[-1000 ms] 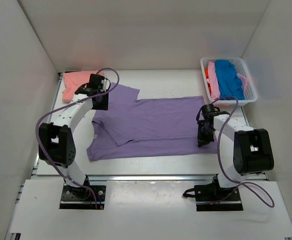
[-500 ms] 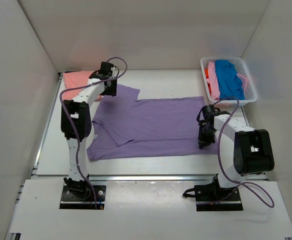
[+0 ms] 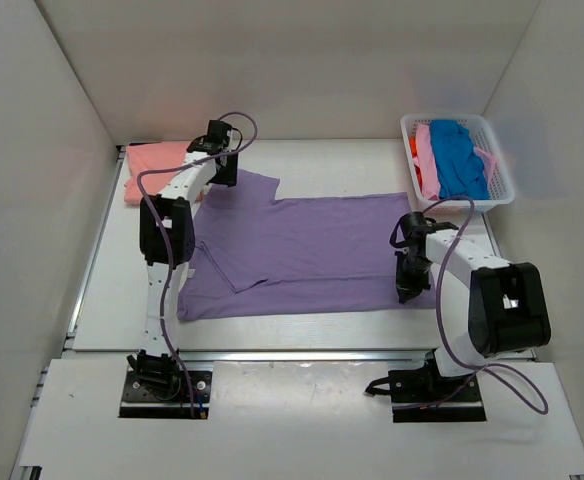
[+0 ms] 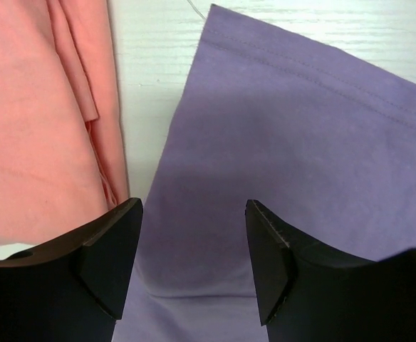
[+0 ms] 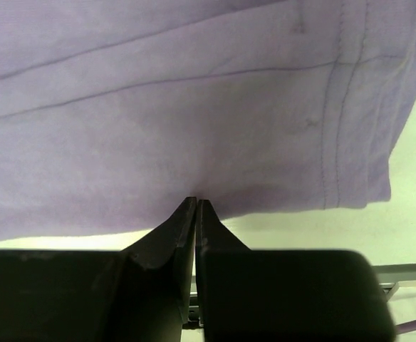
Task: Fold and stack the t-shirts
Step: Grap the side of the flattened tshirt furthest away from the robot with both arms
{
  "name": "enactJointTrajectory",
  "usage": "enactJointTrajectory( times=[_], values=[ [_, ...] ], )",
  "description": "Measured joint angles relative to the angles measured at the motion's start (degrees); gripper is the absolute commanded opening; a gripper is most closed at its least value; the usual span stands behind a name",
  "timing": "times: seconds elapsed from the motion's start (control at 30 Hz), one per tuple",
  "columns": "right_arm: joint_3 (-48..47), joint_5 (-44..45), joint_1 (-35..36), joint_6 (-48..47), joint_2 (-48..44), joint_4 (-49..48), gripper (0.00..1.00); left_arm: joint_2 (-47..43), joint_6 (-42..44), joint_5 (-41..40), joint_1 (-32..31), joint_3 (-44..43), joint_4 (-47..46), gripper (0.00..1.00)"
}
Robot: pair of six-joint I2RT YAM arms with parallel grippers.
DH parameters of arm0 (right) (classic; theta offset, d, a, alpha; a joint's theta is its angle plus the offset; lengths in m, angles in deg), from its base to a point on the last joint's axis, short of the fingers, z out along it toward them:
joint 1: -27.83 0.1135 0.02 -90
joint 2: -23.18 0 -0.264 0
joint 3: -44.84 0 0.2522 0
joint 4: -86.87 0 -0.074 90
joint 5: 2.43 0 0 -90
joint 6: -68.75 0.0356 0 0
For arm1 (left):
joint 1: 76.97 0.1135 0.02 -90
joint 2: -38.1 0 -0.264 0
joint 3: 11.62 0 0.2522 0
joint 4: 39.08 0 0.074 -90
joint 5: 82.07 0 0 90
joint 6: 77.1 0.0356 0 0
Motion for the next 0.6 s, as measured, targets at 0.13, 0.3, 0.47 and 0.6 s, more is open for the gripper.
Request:
enactJointTrajectory(
  times=[0.13,0.3,0.47,0.6],
  values=[
    [-1.53,-0.31,0.98,-0.37,-2.91,0.92,0.03,2.93,0.22,0.00,0.63,-3.80,0.63,0.69],
    [-5.44,-2.45,1.36,-1.25,-7.02,0.15,0.05,7.43,0.15,1.79,1.29,-9.49,2.62,0.71],
    [-8.41,-4.61,1.36,-1.31,-9.73,-2.36,0.05,8.13,0.17,4.50,2.03,-10.73,4.37,0.72],
    [-8.70,-6.21,0.81,-1.29,-10.40,-4.90,0.06,8.15,-0.07,7.54,2.67,-10.75,5.97,0.66]
  ],
)
